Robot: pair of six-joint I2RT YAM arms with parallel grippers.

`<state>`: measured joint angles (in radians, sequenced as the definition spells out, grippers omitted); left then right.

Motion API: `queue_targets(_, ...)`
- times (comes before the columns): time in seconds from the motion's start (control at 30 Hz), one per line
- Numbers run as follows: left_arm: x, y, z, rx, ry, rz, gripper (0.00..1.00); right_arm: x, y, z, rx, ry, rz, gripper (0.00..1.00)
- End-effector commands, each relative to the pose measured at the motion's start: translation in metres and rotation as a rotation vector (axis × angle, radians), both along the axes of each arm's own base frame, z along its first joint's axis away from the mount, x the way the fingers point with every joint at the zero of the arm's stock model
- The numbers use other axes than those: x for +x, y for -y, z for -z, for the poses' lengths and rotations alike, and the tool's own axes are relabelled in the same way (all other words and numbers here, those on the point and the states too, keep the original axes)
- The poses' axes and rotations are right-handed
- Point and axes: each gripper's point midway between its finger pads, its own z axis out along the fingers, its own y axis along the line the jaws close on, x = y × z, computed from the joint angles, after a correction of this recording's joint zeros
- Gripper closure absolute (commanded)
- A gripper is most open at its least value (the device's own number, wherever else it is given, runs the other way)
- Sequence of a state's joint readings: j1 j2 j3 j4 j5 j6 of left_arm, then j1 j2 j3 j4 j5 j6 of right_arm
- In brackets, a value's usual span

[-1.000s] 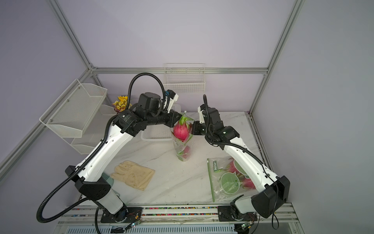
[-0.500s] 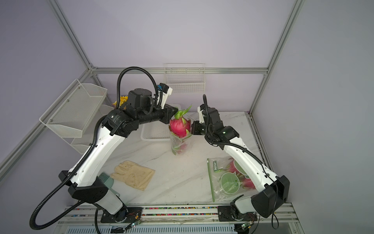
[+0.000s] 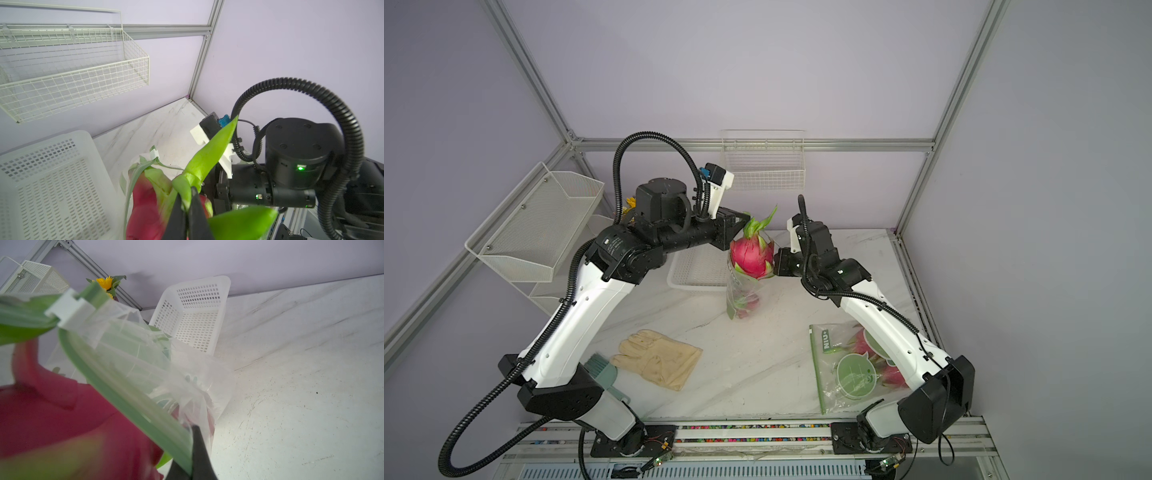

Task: Open the zip-top bag and take out the dragon fruit
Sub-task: Pick up the dragon fruit from the zipper food storage bag.

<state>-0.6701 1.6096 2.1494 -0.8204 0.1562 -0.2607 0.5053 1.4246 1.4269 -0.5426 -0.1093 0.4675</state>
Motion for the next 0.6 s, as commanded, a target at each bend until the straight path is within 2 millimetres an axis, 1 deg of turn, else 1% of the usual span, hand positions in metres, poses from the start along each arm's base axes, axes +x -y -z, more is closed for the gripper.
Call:
queue_targets(0.0, -0.031, -0.011, -0.097, -0.232, 0.219, 0.064, 1.0, -0.001, 0.004, 0.002, 0.007, 0.01, 0.027, 1.0)
queue_targets(0.1, -0.034, -0.011, -0.103, -0.255, 0.232, 0.074, 1.0, -0.003, 0.007, 0.001, 0.027, 0.029, 0.041, 1.0)
queue_targets(0.13, -0.033, -0.011, -0.103, -0.256, 0.233, 0.068, 1.0, -0.003, 0.008, 0.006, 0.02, 0.019, 0.048, 1.0)
queue_targets(0.2, -0.03, -0.014, -0.104, -0.256, 0.237, 0.048, 1.0, 0.0, 0.007, 0.007, 0.03, 0.033, 0.054, 1.0)
queue_targets(0.23, -0.028, -0.015, -0.103, -0.255, 0.238, 0.041, 1.0, -0.004, 0.01, -0.002, 0.045, 0.058, 0.058, 1.0)
queue_targets(0.33, -0.022, -0.02, -0.102, -0.25, 0.238, 0.002, 1.0, -0.006, 0.012, -0.003, 0.062, 0.068, 0.065, 1.0)
queue_targets(0.47, -0.009, -0.019, -0.093, -0.246, 0.226, -0.03, 1.0, -0.007, 0.011, -0.004, 0.078, 0.081, 0.063, 1.0)
queue_targets(0.57, 0.007, -0.017, -0.079, -0.224, 0.202, -0.066, 1.0, -0.009, 0.009, -0.009, 0.096, 0.086, 0.048, 1.0)
